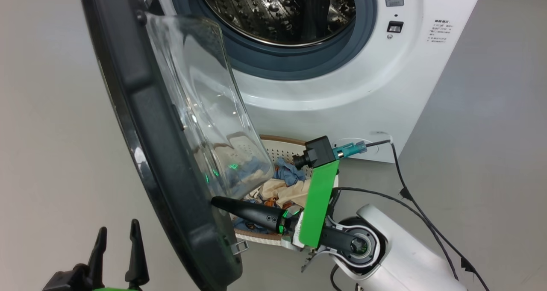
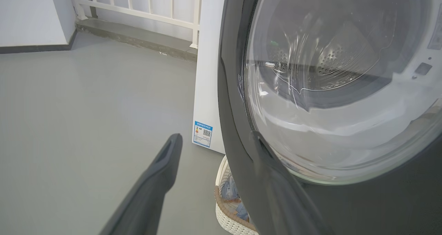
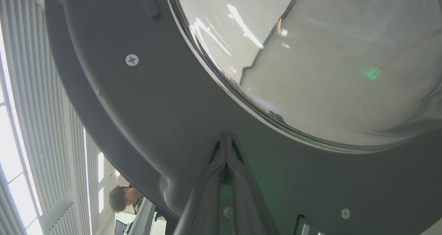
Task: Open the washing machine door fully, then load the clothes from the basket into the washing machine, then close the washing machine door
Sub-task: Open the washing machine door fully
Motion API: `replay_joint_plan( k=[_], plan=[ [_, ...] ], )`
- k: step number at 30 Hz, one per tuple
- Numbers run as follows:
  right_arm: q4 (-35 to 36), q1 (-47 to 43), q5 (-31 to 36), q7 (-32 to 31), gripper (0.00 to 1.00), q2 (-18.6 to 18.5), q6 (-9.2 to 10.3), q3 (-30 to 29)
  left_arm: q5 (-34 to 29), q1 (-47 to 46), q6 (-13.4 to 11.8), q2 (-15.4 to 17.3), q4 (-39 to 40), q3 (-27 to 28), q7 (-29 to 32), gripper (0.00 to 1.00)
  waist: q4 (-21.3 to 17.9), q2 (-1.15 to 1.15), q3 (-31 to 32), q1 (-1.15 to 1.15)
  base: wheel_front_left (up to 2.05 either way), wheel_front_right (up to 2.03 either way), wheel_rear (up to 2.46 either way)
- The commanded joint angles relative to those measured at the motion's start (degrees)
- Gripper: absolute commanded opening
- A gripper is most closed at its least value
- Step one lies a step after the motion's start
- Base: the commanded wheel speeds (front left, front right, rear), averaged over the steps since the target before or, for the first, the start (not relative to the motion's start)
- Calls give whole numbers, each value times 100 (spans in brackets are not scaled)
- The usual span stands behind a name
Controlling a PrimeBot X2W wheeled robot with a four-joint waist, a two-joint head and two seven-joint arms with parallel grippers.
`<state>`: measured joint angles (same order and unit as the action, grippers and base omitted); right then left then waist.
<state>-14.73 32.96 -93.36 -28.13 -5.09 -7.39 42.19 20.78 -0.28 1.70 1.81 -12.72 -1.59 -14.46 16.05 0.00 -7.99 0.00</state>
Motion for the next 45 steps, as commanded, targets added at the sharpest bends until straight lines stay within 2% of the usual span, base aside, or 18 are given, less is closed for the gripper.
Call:
replay_joint_plan(
  k=[1,10,17,18,19,21,22,23,26,31,36,38,39,41,45],
  plan=[
    [133,-14,-113,94,0,221,-10,165,-31,-60,-34,107,126,207,-54,100,24,0,67,0,0,0,0],
    [40,3,-341,388,0,221,-10,263,-159,1,-10,107,149,298,-54,100,-11,0,185,0,0,0,0],
    [153,-186,-469,495,0,221,-10,21,-274,60,23,107,117,458,-54,100,-146,0,312,0,0,0,0],
    [185,-238,-419,541,5,221,-10,-52,-290,69,25,107,117,499,-54,100,-182,0,331,0,0,0,0],
    [226,-300,-371,585,25,221,-10,-132,-314,75,28,107,124,548,-54,100,-220,0,346,0,0,0,0],
    [308,-437,-256,638,48,214,-10,-295,-363,86,36,107,136,652,-54,100,-305,0,360,0,0,0,0],
    [353,-498,-164,667,86,181,-10,-365,-387,88,45,107,135,703,-54,100,-350,0,362,0,0,0,0],
    [403,-554,-59,723,100,136,-10,-436,-426,90,58,107,131,750,-54,100,-398,0,368,0,0,0,0],
    [616,-695,251,1033,100,-10,-10,-678,-553,86,101,107,120,877,-54,100,-531,0,395,0,0,0,0],
    [840,-889,1297,2293,100,-565,-10,-710,-762,83,150,107,160,1073,-54,100,-710,0,466,0,0,0,0],
    [496,-1109,2130,3960,100,-1206,-10,-438,-912,146,183,107,176,1249,-54,100,-895,0,551,0,0,0,0],
    [176,-1188,2559,4247,100,-1440,-10,-432,-967,168,199,107,169,1300,-54,100,-941,0,583,0,0,0,0],
    [17,-1261,2723,4292,100,-1479,-10,-519,-988,181,203,107,164,1330,-54,100,-972,0,599,0,0,0,0],
    [-137,-1403,3368,4307,100,-1477,-10,-1052,-1021,213,211,107,159,1370,-54,100,-1032,0,611,0,0,0,0],
    [60,-2008,4498,4310,100,-1155,-10,-2135,-1047,255,220,107,129,1398,-54,100,-1116,0,622,0,0,0,0]
  ],
)
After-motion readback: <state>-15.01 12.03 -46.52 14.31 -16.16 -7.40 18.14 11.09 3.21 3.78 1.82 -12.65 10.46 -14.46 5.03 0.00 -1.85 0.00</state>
